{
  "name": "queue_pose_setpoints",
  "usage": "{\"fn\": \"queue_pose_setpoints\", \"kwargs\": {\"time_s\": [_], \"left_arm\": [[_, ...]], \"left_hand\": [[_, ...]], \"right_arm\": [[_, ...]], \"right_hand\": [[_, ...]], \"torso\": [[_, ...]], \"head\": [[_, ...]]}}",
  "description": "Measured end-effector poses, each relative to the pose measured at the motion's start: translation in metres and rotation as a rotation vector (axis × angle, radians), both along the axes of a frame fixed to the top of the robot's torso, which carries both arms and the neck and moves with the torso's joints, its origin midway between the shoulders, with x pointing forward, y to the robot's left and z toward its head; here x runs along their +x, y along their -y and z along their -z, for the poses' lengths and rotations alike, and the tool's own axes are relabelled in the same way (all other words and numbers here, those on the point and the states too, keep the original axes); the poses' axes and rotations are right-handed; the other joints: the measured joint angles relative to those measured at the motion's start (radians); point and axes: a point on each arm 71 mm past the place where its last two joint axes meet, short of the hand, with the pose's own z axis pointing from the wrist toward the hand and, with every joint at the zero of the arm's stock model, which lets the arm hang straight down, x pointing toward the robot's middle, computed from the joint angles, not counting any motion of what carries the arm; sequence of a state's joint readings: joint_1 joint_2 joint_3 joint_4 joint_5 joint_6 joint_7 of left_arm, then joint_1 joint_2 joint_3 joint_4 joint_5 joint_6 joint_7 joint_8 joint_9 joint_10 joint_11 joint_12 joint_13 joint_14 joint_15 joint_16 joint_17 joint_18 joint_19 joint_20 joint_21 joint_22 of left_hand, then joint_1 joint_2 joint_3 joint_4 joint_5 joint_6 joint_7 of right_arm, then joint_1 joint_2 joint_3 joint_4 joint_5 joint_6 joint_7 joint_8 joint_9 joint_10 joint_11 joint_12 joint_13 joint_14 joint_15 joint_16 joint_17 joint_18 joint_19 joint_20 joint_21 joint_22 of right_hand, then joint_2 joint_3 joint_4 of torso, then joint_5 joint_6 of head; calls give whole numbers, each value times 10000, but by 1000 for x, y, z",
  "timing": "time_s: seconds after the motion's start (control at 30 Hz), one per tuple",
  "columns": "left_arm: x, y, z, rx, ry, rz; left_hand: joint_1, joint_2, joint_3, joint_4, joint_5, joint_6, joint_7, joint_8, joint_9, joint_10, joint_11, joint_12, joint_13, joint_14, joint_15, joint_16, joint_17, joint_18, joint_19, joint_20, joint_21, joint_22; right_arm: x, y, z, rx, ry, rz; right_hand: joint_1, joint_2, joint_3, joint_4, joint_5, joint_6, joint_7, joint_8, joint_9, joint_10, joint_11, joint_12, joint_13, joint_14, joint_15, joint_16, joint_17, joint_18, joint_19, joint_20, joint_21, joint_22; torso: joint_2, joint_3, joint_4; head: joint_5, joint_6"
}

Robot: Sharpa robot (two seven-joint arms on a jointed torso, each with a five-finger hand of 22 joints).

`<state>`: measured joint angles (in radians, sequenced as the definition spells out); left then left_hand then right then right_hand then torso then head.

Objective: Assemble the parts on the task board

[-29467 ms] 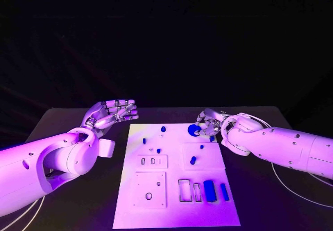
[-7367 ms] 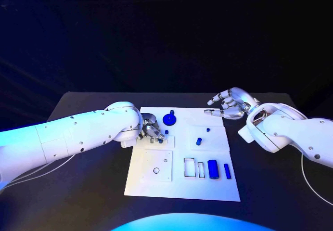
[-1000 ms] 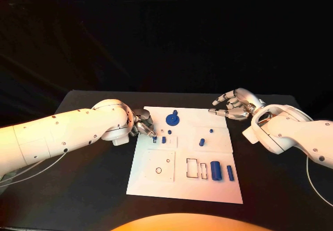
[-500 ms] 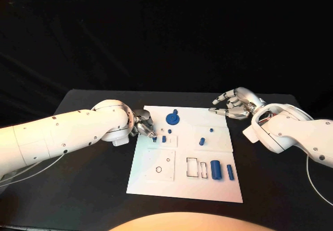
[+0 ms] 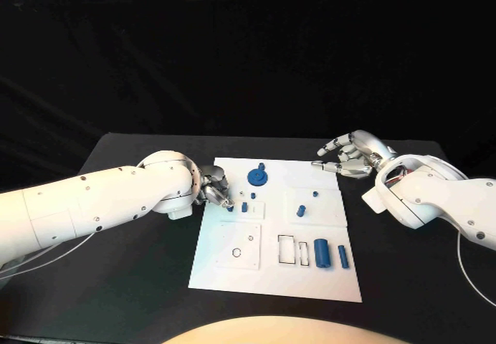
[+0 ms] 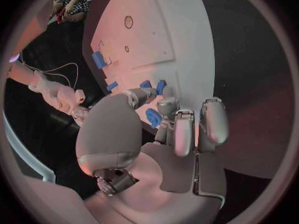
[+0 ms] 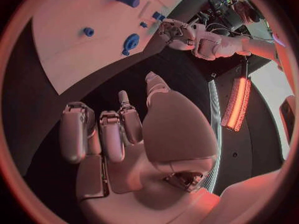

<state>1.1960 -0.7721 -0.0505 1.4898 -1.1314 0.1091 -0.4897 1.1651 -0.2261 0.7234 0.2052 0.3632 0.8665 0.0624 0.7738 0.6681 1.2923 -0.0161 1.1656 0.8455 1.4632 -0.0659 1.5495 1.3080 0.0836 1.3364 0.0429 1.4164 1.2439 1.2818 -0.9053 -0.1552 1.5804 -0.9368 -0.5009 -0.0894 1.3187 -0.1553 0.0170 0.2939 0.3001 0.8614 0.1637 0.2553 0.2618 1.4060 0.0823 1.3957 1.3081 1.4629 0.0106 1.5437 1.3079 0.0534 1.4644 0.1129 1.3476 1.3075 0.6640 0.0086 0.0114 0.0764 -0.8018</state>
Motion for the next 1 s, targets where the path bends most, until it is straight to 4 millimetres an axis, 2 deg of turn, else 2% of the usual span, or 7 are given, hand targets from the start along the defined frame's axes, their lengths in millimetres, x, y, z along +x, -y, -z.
{"fn": "queue_pose_setpoints", "kwargs": {"time_s": [1.0], "left_arm": [[1, 5, 3, 179, 6, 27]], "left_hand": [[17, 17, 0, 0, 37, 45, 20, 0, 11, 38, -33, -2, 31, 0, 0, 0, -3, 0, -1, 0, 38, 7]], "right_arm": [[0, 1, 0, -3, -1, 11]], "right_hand": [[0, 0, 0, 0, 0, 0, 0, 0, 0, 0, 0, 0, -3, 0, 0, 0, -4, 0, 0, 0, 0, 6]], "torso": [[7, 0, -2]], "head": [[-7, -17]]}}
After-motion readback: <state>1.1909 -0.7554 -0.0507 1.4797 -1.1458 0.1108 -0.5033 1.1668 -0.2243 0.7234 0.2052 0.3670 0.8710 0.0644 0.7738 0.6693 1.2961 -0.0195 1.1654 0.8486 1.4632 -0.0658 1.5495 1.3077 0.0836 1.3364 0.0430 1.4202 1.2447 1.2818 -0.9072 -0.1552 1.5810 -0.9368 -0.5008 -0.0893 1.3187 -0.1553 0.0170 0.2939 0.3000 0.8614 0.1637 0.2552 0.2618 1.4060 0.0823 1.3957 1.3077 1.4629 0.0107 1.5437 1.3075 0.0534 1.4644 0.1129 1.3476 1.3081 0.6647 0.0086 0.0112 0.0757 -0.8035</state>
